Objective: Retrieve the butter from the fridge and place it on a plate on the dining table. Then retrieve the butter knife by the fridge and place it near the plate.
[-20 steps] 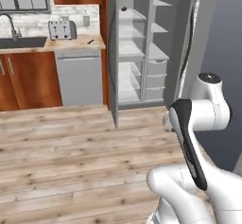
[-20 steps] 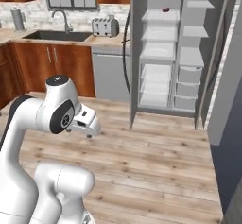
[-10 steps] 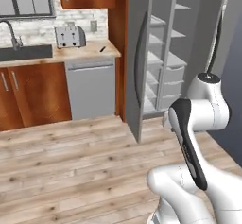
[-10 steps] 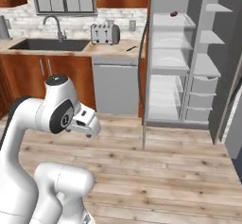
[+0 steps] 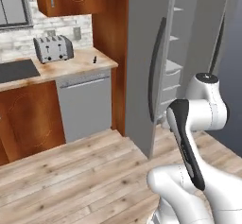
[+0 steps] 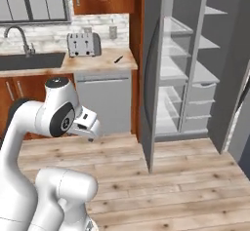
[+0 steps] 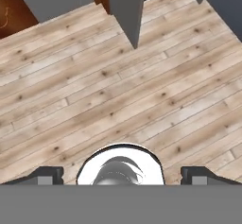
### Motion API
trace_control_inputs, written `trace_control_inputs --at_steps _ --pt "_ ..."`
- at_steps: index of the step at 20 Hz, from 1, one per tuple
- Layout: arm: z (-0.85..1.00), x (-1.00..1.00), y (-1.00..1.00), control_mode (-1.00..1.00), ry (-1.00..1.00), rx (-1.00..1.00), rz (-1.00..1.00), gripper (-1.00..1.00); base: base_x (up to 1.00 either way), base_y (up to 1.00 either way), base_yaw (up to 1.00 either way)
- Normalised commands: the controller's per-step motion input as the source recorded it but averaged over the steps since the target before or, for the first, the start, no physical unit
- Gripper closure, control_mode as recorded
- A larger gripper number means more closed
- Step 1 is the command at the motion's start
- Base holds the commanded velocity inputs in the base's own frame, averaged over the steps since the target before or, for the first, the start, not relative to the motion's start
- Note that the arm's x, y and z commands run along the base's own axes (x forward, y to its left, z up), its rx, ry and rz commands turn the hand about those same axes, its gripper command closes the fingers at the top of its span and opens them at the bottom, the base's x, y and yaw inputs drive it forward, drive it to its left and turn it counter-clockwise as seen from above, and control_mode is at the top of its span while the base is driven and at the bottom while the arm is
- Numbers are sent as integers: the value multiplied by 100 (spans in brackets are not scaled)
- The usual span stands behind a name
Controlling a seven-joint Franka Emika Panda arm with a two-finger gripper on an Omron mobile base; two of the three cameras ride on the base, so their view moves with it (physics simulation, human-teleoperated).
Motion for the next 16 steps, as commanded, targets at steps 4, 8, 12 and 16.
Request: trace_control_inputs --at_steps 4,8,12,16 --pt "0 0 0 100 0 0 0 -100 99 100 -29" --pt "0 0 0 100 0 0 0 -100 100 100 -18" --pt "0 0 0 100 0 0 0 -100 98 92 -8" --pt "0 0 0 100 0 0 0 -100 94 57 -9"
